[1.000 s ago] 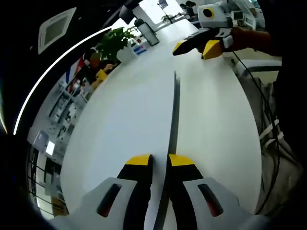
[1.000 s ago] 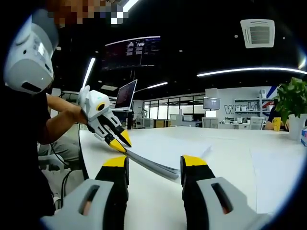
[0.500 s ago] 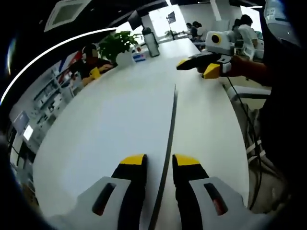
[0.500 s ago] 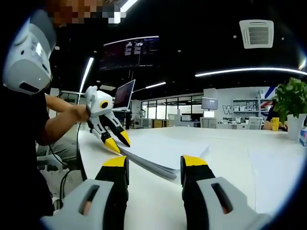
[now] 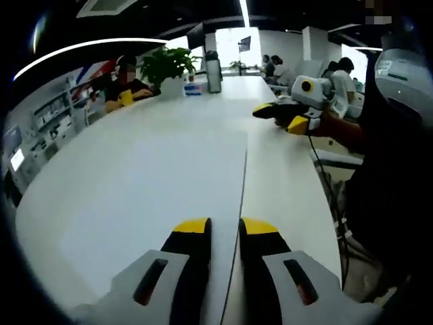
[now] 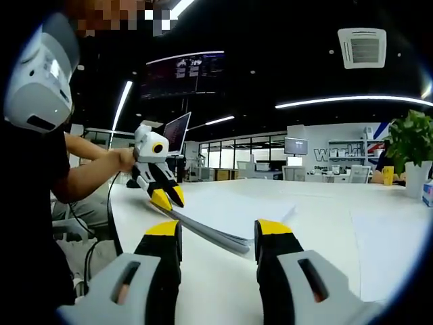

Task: Grasp the top corner of one sheet in the document stack and pull a single sheet out from the document stack, separating that one sheet from the rest and lifting it clear until the single sheet is fully removed from the stack

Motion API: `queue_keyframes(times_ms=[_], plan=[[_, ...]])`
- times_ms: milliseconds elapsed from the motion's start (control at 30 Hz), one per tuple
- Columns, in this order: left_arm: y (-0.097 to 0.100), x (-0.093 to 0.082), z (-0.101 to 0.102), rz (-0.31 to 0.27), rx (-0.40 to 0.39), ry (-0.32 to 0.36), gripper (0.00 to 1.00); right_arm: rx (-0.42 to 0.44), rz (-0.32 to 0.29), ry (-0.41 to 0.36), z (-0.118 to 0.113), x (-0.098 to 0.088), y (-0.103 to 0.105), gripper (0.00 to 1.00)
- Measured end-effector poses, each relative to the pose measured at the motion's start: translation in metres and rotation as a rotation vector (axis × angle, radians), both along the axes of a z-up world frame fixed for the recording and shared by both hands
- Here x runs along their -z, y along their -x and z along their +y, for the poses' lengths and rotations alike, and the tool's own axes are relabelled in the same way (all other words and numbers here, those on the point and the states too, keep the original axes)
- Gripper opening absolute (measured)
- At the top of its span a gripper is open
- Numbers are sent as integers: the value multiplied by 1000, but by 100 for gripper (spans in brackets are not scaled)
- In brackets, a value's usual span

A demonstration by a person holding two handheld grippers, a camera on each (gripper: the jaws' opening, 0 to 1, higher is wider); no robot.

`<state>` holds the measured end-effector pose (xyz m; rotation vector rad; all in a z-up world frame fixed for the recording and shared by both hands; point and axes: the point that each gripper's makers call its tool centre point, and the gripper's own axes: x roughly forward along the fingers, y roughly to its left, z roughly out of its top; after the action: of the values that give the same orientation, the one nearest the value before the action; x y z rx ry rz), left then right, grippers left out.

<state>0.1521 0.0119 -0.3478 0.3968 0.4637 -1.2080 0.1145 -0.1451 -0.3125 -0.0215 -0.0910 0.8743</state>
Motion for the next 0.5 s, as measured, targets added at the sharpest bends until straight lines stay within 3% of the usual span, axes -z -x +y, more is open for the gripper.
queue_keyframes(times_ms=[500], plan=[[-2,-3,1,196,5,205,18,5,-4,-1,0,0,-1,42]])
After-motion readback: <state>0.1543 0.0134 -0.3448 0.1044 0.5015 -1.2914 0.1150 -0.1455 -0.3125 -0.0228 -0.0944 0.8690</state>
